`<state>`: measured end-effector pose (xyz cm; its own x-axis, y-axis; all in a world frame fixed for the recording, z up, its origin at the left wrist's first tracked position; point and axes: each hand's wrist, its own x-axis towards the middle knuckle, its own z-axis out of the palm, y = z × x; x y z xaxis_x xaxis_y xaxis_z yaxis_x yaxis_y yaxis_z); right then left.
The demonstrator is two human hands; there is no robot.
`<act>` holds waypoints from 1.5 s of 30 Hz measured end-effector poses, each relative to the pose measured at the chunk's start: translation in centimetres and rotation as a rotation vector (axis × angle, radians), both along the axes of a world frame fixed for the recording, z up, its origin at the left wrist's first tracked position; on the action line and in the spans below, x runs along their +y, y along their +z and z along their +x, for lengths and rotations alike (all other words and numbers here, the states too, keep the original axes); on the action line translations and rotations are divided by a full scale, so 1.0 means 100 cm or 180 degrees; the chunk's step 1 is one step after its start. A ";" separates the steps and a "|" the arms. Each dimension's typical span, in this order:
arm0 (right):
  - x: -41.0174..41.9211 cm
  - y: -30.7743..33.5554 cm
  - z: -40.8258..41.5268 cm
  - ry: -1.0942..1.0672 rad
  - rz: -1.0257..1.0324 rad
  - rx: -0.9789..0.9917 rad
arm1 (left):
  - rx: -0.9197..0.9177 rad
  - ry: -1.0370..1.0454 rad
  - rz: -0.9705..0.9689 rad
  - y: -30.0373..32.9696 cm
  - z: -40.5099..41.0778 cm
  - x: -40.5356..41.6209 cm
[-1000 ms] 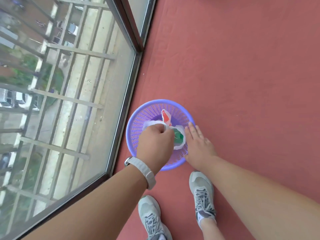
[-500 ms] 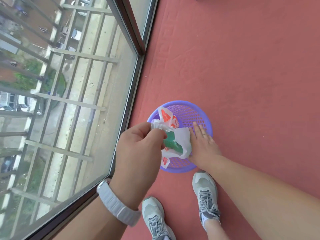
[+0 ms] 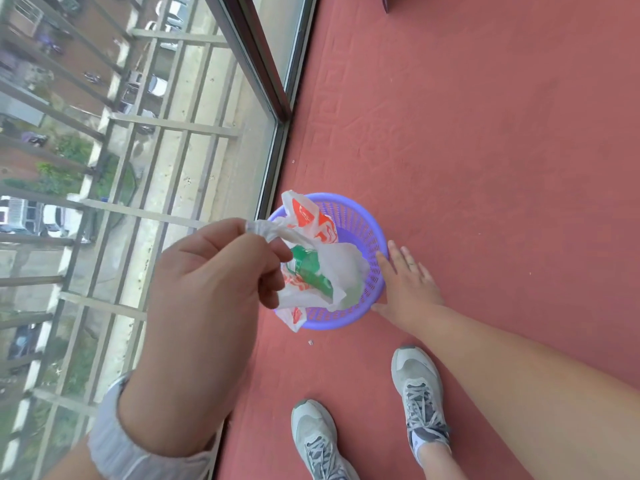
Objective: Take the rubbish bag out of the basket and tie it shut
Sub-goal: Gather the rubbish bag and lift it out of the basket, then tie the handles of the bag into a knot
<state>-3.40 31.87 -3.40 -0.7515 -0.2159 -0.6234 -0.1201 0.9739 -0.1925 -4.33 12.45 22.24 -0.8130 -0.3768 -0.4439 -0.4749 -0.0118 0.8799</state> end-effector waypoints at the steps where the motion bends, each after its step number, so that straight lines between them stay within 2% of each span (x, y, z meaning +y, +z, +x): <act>1: 0.000 0.001 0.000 -0.0021 -0.0002 0.0006 | 0.0033 0.0002 -0.0012 0.006 0.000 0.001; 7: -0.002 0.025 -0.005 -0.0058 -0.0075 -0.0077 | 0.0163 0.0033 -0.0095 0.044 -0.004 0.002; 12: -0.016 0.086 -0.020 -0.0956 -0.0799 -0.0502 | 0.0000 -0.0094 -0.0196 0.081 -0.004 0.000; 18: -0.019 0.221 -0.035 -0.0993 -0.1275 -0.0439 | -0.0044 -0.0291 0.0003 0.149 -0.007 -0.004; 22: -0.024 0.333 -0.032 -0.0952 -0.1616 -0.0228 | 0.0030 -0.0495 0.0158 0.206 -0.006 -0.002; 26: -0.036 0.447 -0.016 -0.0715 -0.2120 0.0014 | 0.0090 -0.0383 0.0411 0.264 -0.003 -0.003; 30: -0.056 0.532 -0.006 -0.0709 -0.2442 0.0317 | 0.0287 -0.0447 0.0567 0.326 0.005 -0.002; 35: -0.070 0.617 0.006 -0.0984 -0.2779 0.0720 | 0.0513 -0.0263 0.0977 0.406 0.019 0.000; 38: -0.072 0.656 0.019 -0.0907 -0.2867 0.0863 | 0.0669 -0.0333 0.0899 0.444 0.030 0.000; 42: -0.073 0.700 0.033 -0.0751 -0.2671 0.1156 | 0.0789 -0.0481 0.0785 0.485 0.047 0.001; 45: -0.074 0.725 0.043 -0.0790 -0.2959 0.1044 | 0.0895 -0.0564 0.0812 0.510 0.060 -0.003</act>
